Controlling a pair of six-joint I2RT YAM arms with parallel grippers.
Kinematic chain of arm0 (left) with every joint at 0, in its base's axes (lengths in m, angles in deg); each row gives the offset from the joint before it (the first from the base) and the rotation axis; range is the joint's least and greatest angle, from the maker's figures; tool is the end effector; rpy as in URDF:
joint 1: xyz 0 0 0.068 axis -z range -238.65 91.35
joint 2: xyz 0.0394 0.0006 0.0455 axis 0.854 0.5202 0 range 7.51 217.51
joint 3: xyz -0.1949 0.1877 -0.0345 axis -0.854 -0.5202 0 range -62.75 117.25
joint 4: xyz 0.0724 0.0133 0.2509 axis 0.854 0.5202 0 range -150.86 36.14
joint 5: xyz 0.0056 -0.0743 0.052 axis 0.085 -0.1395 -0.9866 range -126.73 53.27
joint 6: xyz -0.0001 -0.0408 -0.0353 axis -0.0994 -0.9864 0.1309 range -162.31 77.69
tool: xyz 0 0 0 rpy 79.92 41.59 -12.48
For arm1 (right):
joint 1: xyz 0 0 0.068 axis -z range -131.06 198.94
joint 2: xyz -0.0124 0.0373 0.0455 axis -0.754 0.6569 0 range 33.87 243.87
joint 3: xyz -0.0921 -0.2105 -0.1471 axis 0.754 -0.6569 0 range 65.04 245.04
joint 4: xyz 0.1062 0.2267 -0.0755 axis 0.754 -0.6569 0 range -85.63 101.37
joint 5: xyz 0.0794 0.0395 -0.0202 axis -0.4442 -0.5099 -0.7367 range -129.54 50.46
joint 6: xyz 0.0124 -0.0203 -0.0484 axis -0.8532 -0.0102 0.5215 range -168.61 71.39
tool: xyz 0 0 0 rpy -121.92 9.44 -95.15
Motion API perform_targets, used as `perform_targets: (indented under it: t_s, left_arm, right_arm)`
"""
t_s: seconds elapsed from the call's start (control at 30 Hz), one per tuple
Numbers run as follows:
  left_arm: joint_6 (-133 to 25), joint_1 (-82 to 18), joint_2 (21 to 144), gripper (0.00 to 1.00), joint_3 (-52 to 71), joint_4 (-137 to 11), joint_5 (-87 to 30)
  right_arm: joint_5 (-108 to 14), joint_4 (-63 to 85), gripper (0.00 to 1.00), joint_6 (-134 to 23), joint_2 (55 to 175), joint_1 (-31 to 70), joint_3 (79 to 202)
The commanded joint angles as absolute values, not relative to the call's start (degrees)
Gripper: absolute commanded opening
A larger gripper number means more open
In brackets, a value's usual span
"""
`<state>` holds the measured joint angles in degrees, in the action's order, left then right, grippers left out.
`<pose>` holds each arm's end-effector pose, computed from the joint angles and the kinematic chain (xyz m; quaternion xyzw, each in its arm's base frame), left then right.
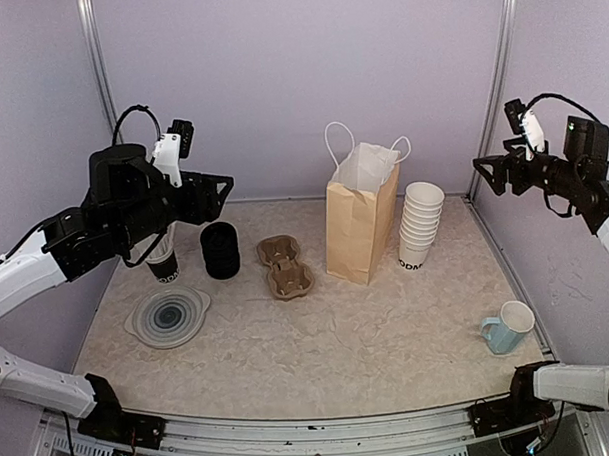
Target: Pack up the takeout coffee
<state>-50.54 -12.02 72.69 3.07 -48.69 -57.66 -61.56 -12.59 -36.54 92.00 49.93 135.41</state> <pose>0.1869 -0.1792 0.3943 0.1420 0.7571 -0.1616 0.6169 0.2124 0.0096 0.4265 -0.1935 0.7462 0.0767 0.6323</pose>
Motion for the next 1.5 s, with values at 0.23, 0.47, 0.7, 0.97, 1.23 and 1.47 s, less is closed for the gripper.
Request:
perform_targets:
  t_s: [0.23,0.47,0.7,0.97,1.23,1.47]
  left_arm:
    - [-54.9,-9.0,77.5,0.68,9.5,-42.9,-49.3]
    - [-57.8,-8.0,79.1,0.68,6.9,-45.7,-47.9]
    - [-59.2,-7.5,80.1,0.68,4.3,-49.5,-46.4]
    - [-59.2,-7.3,82.5,0.68,3.2,-50.2,-45.4]
    - [-59.7,-7.0,80.1,0.69,0.3,-53.5,-45.2]
    - [-59.2,-7.1,80.0,0.69,0.1,-53.4,-45.5]
  right_arm:
    - [-75.7,-32.0,0.82,-13.5,96.8,49.5,141.3]
    - [-72.2,-41.6,0.8,0.4,106.2,44.5,147.0]
    - [-67.7,-45.1,0.8,0.7,118.9,40.6,155.0]
    - [-68.2,-46.7,0.63,-1.5,131.0,39.4,167.2]
    - [-70.6,-53.4,0.5,0.8,137.3,38.2,173.5]
    - [-69.3,-54.7,0.4,-1.0,140.9,38.0,176.0]
